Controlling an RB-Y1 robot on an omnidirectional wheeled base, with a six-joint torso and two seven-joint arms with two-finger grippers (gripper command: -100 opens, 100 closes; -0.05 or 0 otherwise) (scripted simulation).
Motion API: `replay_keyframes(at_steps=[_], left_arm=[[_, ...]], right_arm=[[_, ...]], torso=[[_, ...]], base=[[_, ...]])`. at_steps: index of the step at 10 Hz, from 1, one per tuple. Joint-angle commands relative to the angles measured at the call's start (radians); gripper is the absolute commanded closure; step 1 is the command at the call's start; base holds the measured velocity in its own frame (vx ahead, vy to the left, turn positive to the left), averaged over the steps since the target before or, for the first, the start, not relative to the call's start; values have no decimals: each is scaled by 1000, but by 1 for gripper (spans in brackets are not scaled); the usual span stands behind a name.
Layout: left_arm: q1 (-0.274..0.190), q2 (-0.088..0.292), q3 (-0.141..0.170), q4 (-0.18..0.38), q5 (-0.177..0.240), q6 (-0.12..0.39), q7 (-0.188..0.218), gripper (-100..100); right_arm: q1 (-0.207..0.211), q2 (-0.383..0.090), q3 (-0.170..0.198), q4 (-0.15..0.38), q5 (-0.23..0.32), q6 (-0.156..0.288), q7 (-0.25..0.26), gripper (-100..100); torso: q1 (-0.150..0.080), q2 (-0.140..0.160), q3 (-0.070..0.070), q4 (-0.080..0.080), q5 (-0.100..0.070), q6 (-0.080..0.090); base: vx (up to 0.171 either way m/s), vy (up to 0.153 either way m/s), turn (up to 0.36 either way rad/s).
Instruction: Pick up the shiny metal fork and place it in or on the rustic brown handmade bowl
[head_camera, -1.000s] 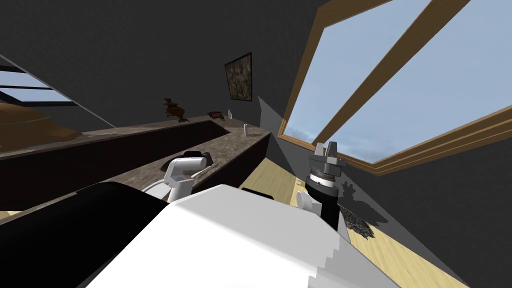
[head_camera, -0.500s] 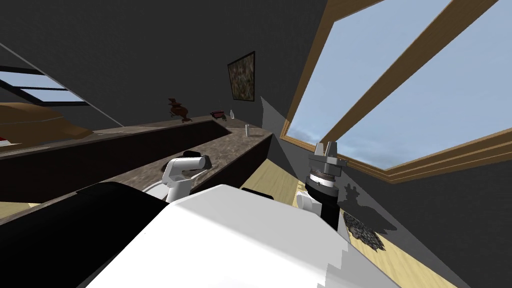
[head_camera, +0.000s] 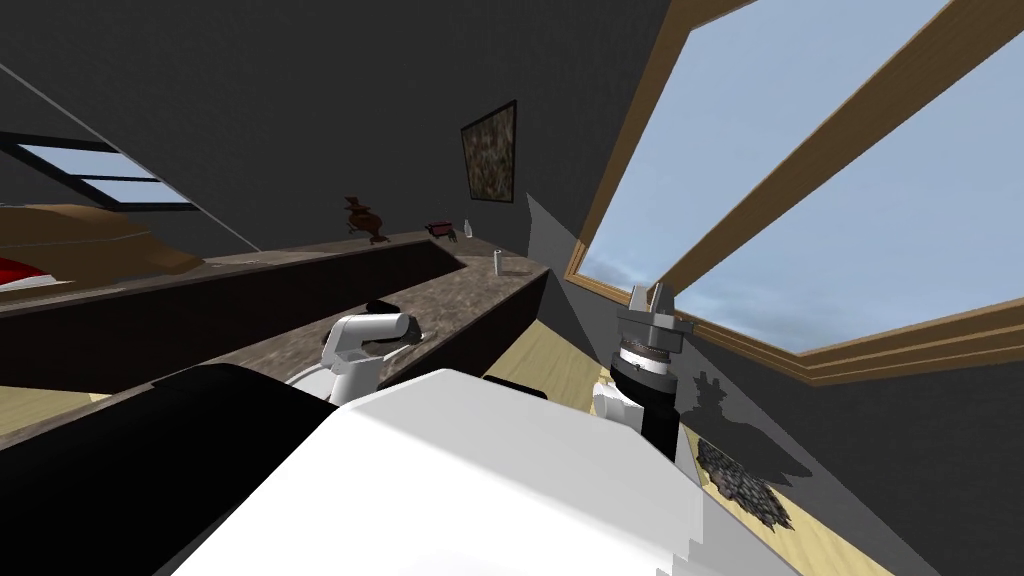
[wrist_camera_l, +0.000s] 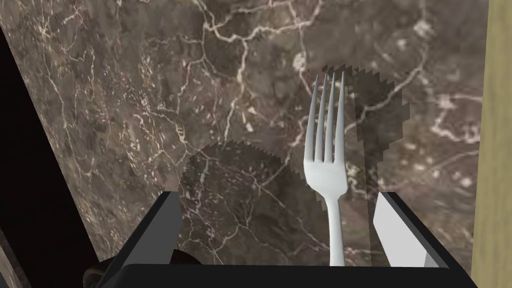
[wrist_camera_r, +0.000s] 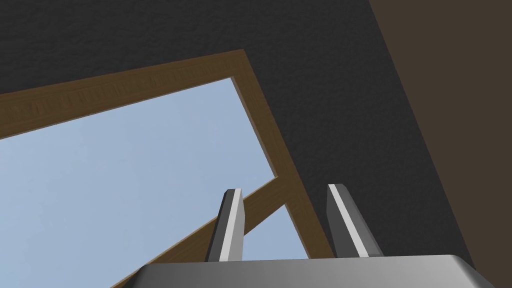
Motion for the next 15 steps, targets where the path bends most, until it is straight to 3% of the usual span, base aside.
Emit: replay_keyframes(at_steps=[1, 13, 14, 15], left_arm=[[0, 9, 8, 4, 13, 50, 5, -100], [0, 46, 26, 20, 59, 365, 24, -100], [0, 47, 27, 21, 60, 380, 25, -100], [2, 45, 26, 22, 59, 364, 24, -100]], right_arm=[[0, 0, 0, 0, 0, 0, 0, 0], [0, 0, 0, 0, 0, 0, 0, 0], [0, 0, 0, 0, 0, 0, 0, 0], [0, 0, 0, 0, 0, 0, 0, 0]], torso=[[0, 0, 0, 0, 0, 0], [1, 0, 0, 0, 0, 0], [1, 1, 0, 0, 0, 0], [-1, 2, 1, 0, 0, 0]], base=[[56, 7, 93], [50, 21, 58], [6, -9, 23], [0, 0, 0]])
